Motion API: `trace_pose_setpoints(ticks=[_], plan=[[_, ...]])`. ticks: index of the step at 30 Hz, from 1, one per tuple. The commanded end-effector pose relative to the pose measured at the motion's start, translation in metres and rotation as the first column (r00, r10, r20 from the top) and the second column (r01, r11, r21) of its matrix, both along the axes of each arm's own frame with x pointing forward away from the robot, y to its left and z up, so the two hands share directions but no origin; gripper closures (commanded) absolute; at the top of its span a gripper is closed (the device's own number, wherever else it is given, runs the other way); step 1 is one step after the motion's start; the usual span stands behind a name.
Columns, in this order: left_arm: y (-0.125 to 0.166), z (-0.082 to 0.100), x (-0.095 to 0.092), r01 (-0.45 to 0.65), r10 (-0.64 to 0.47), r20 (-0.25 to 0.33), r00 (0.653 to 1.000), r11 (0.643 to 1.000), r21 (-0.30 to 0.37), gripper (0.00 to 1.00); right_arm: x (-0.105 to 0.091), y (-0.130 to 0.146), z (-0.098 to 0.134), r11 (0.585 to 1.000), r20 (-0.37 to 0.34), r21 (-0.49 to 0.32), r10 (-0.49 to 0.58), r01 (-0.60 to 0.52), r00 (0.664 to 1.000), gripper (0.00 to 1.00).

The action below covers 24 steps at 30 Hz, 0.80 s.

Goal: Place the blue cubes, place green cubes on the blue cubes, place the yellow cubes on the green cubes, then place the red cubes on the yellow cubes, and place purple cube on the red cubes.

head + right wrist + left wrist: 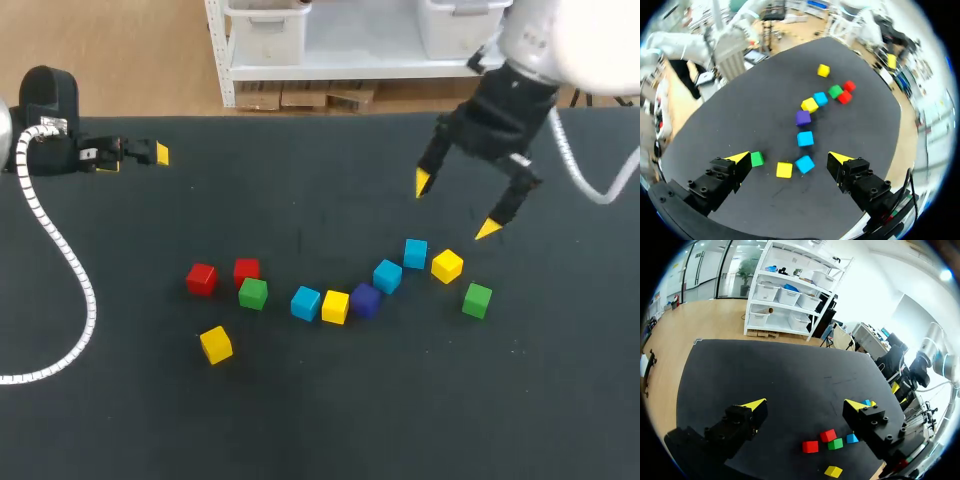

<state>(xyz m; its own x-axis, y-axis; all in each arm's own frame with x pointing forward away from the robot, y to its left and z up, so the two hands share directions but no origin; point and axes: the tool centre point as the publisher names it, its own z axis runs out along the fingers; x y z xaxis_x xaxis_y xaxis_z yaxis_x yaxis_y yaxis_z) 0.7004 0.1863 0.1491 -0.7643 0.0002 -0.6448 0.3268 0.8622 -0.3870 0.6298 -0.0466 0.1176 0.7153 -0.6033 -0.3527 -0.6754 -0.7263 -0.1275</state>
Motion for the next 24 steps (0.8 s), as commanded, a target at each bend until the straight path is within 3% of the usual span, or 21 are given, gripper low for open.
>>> trace_pose_setpoints(ticks=[1, 6, 15, 24], plan=[[-0.001, 0.001, 0.000, -0.004, 0.004, -0.004, 1.000, 1.000, 0.005, 0.00, 0.003, 0.016, -0.012, 0.955, 0.069, -0.017, 0.296, -0.296, 0.953, 0.00], [-0.001, 0.001, 0.000, -0.004, 0.004, -0.004, 1.000, 1.000, 0.005, 0.00, 0.005, 0.028, -0.029, 0.952, 0.098, 0.041, 0.298, -0.303, 0.949, 0.00], [-0.001, 0.001, 0.000, -0.004, 0.004, -0.004, 1.000, 1.000, 0.005, 0.00, 0.010, 0.042, -0.060, 0.945, 0.111, 0.070, 0.312, -0.321, 0.944, 0.00], [-0.001, 0.001, 0.000, -0.004, 0.004, -0.004, 1.000, 1.000, 0.005, 0.00, 0.014, 0.056, -0.094, 0.989, 0.084, 0.031, 0.144, -0.147, 0.986, 0.00]])
